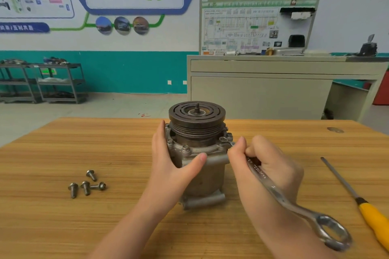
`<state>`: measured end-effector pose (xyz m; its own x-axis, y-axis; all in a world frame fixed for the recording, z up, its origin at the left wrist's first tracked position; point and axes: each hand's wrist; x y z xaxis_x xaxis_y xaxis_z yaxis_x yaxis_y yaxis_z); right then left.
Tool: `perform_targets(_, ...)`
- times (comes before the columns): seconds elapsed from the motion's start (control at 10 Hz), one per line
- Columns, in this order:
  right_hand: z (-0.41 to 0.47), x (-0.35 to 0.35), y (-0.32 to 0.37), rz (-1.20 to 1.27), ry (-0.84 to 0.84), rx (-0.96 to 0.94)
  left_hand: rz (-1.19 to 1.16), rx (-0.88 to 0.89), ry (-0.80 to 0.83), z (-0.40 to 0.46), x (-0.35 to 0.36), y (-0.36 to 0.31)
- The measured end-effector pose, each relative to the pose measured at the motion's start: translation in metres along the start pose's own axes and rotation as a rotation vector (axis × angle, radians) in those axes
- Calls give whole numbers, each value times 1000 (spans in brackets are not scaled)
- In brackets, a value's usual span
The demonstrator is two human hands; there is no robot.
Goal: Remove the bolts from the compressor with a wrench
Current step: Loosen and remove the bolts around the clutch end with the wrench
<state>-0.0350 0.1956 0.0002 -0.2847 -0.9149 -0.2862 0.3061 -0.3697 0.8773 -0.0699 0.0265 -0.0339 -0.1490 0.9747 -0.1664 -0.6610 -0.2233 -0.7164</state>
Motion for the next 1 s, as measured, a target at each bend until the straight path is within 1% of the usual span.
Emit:
perform_targets(0.1, -9, 17, 22, -202, -261, -360, -15, -4, 14, 1, 1, -2)
perform_targets(0.2, -17, 23, 24, -218, -383, -398, -53, -7, 21, 2, 0, -1)
perform_targets(0.3, -11, 10, 10, 273, -370, -20, -78, -23, 21, 2, -2, 0)
perform_targets(0.4, 11, -14, 2, 987, -38, 539, -76, -29, 38, 3, -2, -1)
perform_targets(0.5, 35, -25, -4, 1200, -27, 719, -53, -27, 36, 3, -1, 0)
perform_targets(0.6, 26, -26, 4, 919, -135, 296, -57, -28, 53, 4, -2, -1)
perform_targets(0.7, 3, -13, 14, 464, -260, -114, -54, -23, 60, 4, -2, -1)
perform_targets(0.8, -11, 5, 18, 202, -356, -257, -35, -6, 65, 3, -2, -1)
perform_targets(0.9, -16, 19, 16, -44, -546, -356, -32, 1, 72, 3, -3, -3)
perform_targets(1.0, -20, 28, 20, -150, -580, -431, -30, 5, 69, 4, -3, -3)
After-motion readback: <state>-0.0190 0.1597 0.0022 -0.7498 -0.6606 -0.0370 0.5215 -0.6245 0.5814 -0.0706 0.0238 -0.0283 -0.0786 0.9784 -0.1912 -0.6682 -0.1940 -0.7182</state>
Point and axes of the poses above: each hand's wrist, its own z-axis towards the middle knuckle, its own x-axis out of the palm, y = z × x, and after that the axes turned 15 degrees about x, right-handed
